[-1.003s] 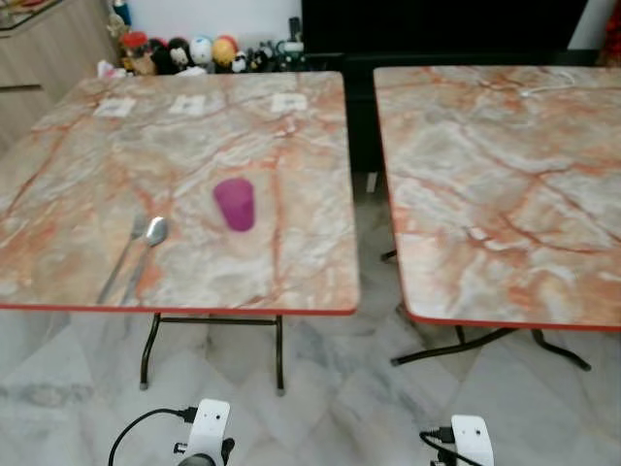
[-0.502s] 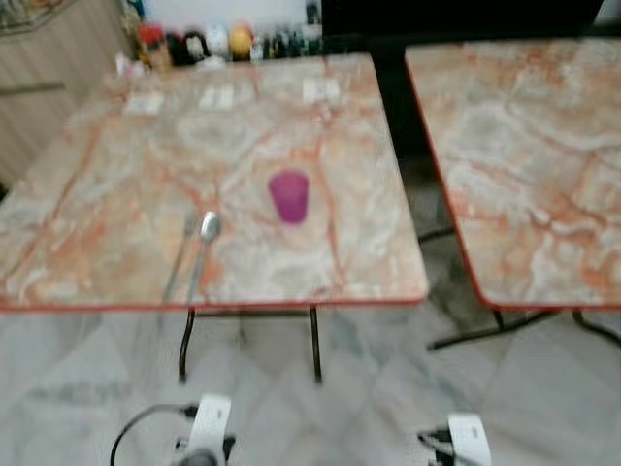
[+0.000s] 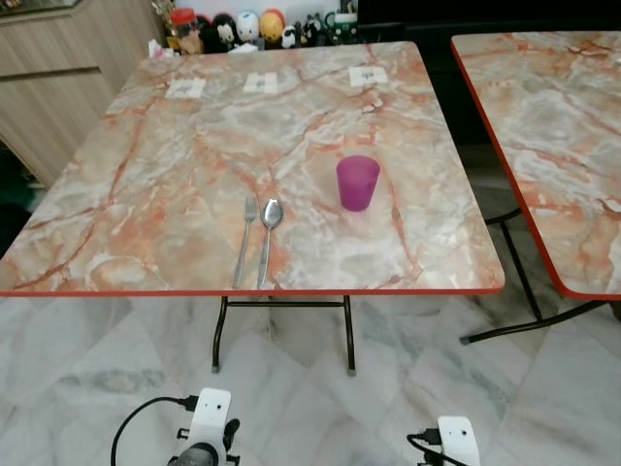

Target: Setting the table

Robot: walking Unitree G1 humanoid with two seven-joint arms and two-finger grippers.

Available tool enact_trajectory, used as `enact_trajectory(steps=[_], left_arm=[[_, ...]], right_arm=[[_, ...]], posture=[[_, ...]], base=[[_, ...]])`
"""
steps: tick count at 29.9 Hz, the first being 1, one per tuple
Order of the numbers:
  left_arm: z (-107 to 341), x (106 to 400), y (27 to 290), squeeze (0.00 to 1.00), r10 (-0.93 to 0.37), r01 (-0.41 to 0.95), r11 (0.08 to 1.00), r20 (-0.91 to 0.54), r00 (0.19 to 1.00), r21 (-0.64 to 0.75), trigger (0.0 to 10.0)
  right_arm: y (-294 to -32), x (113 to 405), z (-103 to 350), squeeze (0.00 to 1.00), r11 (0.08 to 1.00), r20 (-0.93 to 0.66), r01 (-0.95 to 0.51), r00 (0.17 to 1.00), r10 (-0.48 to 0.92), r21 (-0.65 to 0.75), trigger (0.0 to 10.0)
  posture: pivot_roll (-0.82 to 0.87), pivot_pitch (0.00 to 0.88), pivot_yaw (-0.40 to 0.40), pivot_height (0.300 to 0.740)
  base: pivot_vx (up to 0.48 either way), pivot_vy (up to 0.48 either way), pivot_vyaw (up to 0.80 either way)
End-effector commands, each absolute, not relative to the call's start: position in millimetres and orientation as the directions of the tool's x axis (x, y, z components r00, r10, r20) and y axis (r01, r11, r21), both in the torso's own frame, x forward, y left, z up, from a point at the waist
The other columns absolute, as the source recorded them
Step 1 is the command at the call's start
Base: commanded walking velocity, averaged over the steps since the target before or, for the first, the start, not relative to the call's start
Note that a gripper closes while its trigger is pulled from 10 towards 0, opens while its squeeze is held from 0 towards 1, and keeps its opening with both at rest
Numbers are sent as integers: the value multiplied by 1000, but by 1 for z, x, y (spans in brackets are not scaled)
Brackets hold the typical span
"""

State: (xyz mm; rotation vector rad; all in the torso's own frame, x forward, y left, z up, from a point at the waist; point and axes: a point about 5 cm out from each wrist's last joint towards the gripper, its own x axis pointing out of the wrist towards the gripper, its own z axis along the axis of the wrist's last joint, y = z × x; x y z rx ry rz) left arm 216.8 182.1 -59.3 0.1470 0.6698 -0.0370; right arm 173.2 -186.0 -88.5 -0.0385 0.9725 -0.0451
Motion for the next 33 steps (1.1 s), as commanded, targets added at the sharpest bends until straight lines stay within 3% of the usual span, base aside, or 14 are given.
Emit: enact_trajectory(steps=[1, 3, 5, 8, 19, 26, 33], left_arm=[[-60, 212, 186, 0, 37, 51, 990, -599, 800, 129, 10000], [-58, 213, 186, 0, 38, 41, 991, -576, 817, 124, 10000], [-43, 225, 196, 0, 22, 39, 992, -468, 884, 120, 10000], [11, 217, 219, 0, 21, 6, 982, -144, 989, 187, 10000], [62, 200, 221, 0, 69, -80, 978, 65, 996, 193, 10000], [100, 246, 198, 0, -71, 53, 987, 115, 991, 154, 10000], [106, 261, 179, 0, -162, 149, 978, 83, 983, 146, 10000]], right_arm=[[-184, 167, -92, 0, 999, -835, 17, 548, -50, -50, 10000], [-185, 166, -92, 0, 999, -835, 16, 549, -51, -51, 10000], [-185, 166, -92, 0, 999, -835, 15, 548, -52, -52, 10000], [-185, 166, -92, 0, 998, -838, 2, 544, -48, -56, 10000], [-187, 170, -90, 0, 998, -832, 10, 552, -55, -59, 10000], [-187, 173, -89, 0, 998, -829, 22, 556, -65, -64, 10000], [-188, 175, -87, 0, 996, -817, 54, 569, -91, -73, 10000]], posture=[[-82, 120, 85, 740], [-78, 122, 85, 740], [-68, 122, 84, 740], [-53, 125, 81, 740], [-35, 121, 69, 740], [-41, 108, 71, 740], [-51, 111, 78, 740]], base=[[0, 0, 0], [0, 0, 0], [0, 0, 0], [0, 0, 0], [0, 0, 0], [0, 0, 0], [196, 0, 0]])
